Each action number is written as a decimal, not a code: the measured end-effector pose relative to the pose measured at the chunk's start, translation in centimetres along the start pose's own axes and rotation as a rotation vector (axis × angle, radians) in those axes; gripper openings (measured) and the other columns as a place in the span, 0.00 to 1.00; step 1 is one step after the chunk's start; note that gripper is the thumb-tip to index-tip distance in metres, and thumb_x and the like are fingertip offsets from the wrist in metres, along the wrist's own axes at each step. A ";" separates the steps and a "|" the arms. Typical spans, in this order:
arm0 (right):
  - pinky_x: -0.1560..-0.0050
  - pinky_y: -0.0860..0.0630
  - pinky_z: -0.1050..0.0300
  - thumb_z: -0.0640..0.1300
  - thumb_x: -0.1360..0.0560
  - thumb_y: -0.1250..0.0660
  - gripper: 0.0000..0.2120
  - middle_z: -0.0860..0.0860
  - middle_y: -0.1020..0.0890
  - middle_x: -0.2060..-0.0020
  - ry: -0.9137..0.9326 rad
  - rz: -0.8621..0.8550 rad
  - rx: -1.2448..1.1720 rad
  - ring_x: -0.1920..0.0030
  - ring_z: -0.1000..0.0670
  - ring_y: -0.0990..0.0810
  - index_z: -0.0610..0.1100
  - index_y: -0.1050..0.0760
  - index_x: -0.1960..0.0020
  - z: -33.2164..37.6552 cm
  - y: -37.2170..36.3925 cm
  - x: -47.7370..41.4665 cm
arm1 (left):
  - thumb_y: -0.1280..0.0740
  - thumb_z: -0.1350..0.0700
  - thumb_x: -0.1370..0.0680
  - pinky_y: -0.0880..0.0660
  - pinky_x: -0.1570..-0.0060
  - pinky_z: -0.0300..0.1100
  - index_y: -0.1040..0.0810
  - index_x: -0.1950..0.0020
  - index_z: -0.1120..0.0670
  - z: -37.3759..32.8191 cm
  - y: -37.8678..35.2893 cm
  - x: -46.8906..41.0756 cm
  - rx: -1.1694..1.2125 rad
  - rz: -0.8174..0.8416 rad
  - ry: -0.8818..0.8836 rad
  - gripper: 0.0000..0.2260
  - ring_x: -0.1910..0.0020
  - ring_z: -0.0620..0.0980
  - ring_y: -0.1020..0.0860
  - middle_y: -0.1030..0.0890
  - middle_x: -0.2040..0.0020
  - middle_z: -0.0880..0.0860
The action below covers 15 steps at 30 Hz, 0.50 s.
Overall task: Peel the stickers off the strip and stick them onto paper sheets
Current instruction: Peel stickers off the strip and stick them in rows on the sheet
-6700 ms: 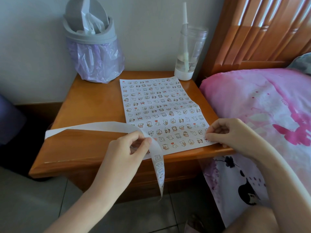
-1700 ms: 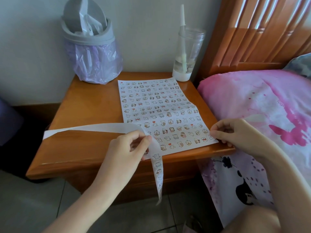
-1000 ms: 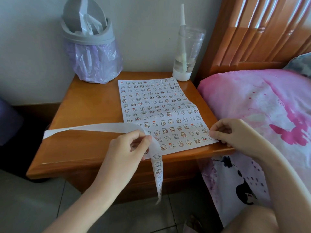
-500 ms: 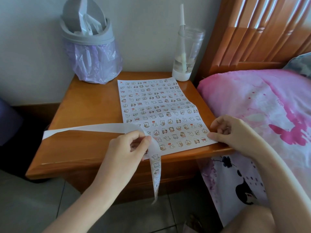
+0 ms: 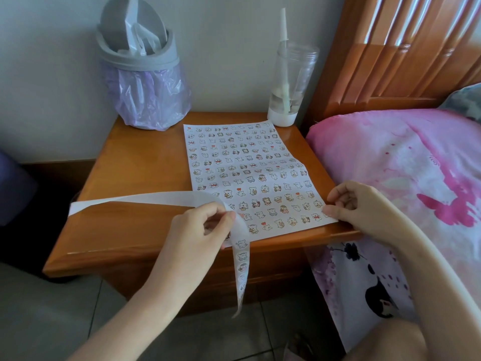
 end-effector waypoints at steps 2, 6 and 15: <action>0.62 0.30 0.61 0.40 0.29 0.28 0.07 0.50 0.23 0.65 -0.002 0.002 0.009 0.66 0.53 0.27 0.47 0.26 0.57 -0.1 -0.1 0.0 | 0.35 0.53 0.24 0.30 0.73 0.24 0.21 0.55 0.53 0.0 0.0 0.0 -0.004 0.002 -0.001 0.06 0.65 0.30 0.22 0.22 0.61 0.39; 0.61 0.30 0.60 0.39 0.27 0.31 0.07 0.47 0.22 0.62 -0.004 -0.027 0.024 0.64 0.51 0.26 0.49 0.26 0.57 -0.2 0.0 -0.1 | 0.35 0.52 0.24 0.30 0.72 0.24 0.21 0.55 0.52 0.0 0.0 0.0 -0.010 -0.002 -0.008 0.06 0.65 0.29 0.22 0.21 0.61 0.40; 0.66 0.31 0.62 0.54 0.30 0.29 0.12 0.53 0.24 0.64 -0.061 -0.039 -0.010 0.65 0.54 0.26 0.48 0.26 0.53 0.1 -0.1 0.1 | 0.35 0.53 0.24 0.29 0.72 0.24 0.21 0.55 0.52 -0.1 -0.1 -0.1 -0.001 0.010 -0.006 0.05 0.63 0.29 0.22 0.21 0.59 0.40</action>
Point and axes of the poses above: each hand's wrist, its own x-axis away from the middle knuckle, its own y-axis out of the back of the hand, z = x × y, the point moved 3 cm from there along -x, towards the middle knuckle
